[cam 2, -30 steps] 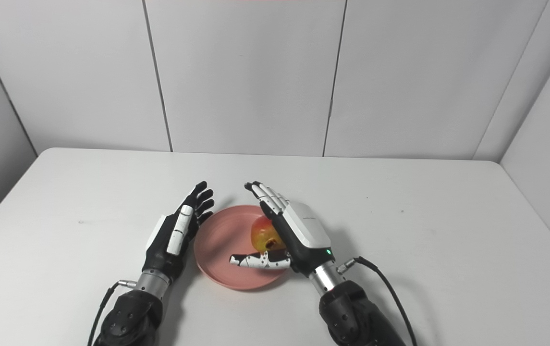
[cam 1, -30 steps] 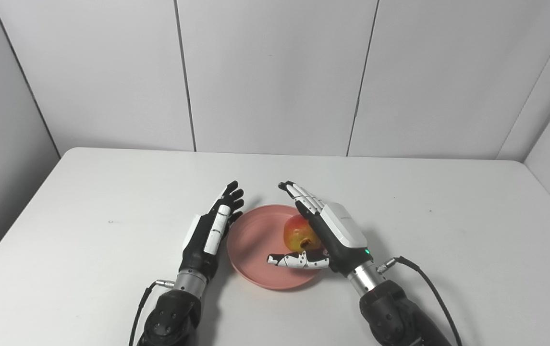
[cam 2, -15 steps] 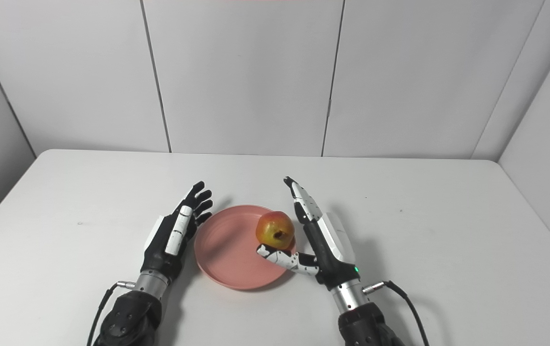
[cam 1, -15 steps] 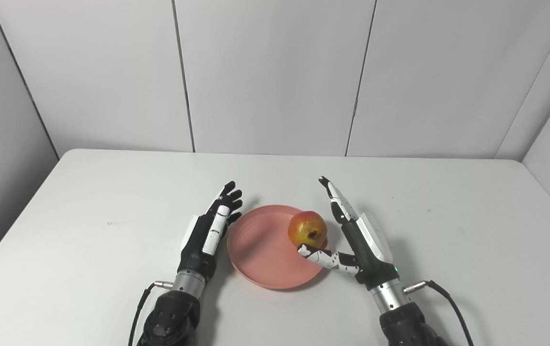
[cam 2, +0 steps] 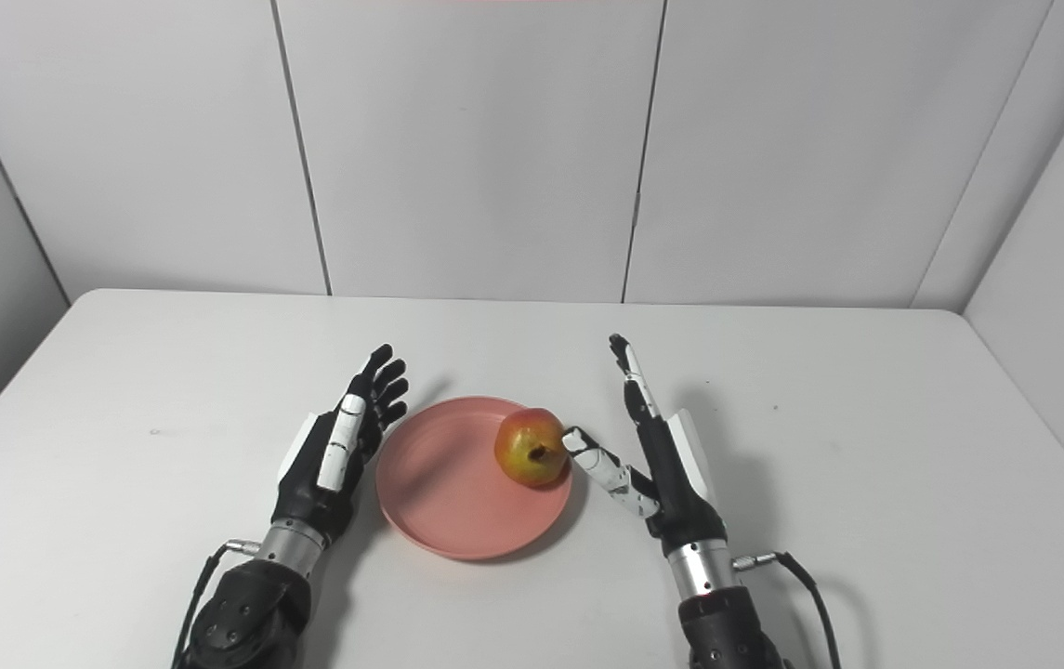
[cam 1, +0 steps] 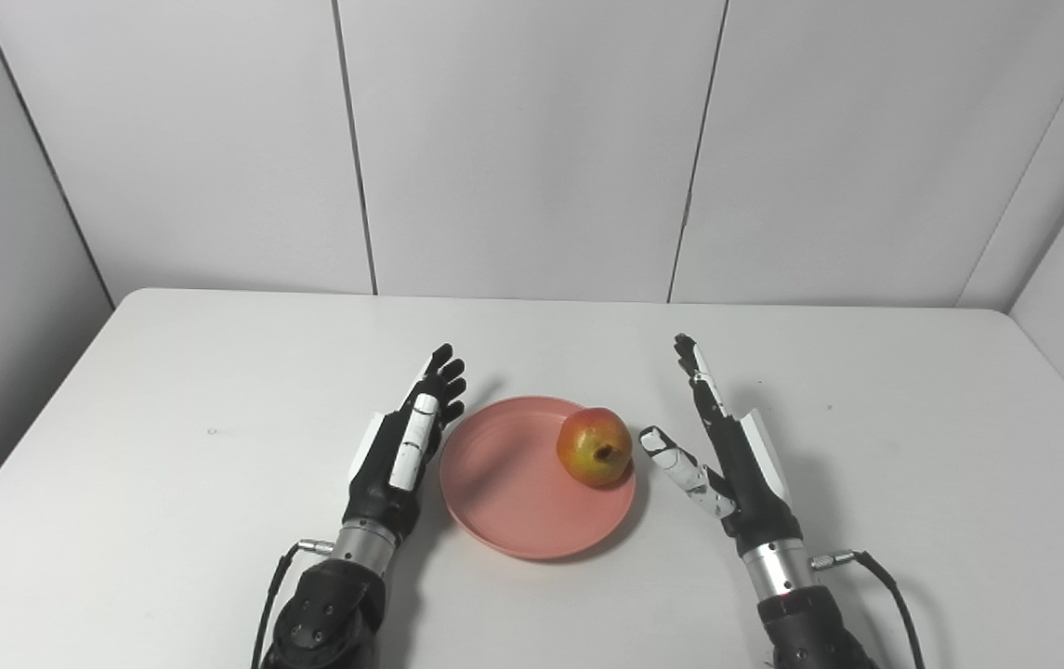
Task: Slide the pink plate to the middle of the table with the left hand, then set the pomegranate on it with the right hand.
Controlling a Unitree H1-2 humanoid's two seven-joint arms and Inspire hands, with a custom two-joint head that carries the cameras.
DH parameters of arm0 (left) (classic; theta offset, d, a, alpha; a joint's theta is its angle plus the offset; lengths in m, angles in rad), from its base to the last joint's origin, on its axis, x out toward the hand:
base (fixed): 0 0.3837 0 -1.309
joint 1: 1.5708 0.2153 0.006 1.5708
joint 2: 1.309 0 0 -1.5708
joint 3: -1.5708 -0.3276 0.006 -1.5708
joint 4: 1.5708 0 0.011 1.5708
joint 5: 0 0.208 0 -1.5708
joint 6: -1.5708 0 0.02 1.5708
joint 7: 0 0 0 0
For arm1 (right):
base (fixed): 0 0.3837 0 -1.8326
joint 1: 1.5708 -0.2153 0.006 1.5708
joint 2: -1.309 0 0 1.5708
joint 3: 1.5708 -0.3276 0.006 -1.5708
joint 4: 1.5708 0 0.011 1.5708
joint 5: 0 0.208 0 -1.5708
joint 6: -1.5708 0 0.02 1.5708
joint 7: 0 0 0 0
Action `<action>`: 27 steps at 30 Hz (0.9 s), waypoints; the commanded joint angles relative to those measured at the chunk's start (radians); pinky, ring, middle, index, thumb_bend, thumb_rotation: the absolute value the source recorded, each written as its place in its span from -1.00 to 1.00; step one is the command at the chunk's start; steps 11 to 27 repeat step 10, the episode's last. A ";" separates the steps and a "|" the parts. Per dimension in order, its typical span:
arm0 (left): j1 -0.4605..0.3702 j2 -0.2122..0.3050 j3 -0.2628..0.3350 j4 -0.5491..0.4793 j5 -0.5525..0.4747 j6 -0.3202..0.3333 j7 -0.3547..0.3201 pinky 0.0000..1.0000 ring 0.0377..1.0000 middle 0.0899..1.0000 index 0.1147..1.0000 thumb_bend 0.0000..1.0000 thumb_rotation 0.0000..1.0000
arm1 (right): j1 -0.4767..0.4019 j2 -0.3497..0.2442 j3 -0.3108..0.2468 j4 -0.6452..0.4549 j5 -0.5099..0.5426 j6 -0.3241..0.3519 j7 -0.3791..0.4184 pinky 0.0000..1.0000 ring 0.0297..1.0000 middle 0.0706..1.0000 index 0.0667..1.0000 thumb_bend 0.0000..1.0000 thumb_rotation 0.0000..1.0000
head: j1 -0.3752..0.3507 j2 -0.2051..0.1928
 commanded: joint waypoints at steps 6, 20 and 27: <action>-0.010 0.024 0.004 0.008 0.029 -0.065 0.011 0.91 0.95 0.98 0.96 0.16 1.00 | -0.022 0.026 -0.025 -0.040 0.059 0.068 0.033 1.00 1.00 1.00 1.00 0.03 0.90 | -0.001 0.004; -0.008 0.027 0.009 0.006 0.036 -0.071 0.018 0.90 0.96 0.98 0.97 0.12 1.00 | -0.019 0.036 -0.029 -0.044 0.094 0.087 0.051 1.00 1.00 1.00 1.00 -0.03 0.89 | -0.006 0.007; -0.008 0.027 0.009 0.006 0.036 -0.071 0.018 0.90 0.96 0.98 0.97 0.12 1.00 | -0.019 0.036 -0.029 -0.044 0.094 0.087 0.051 1.00 1.00 1.00 1.00 -0.03 0.89 | -0.006 0.007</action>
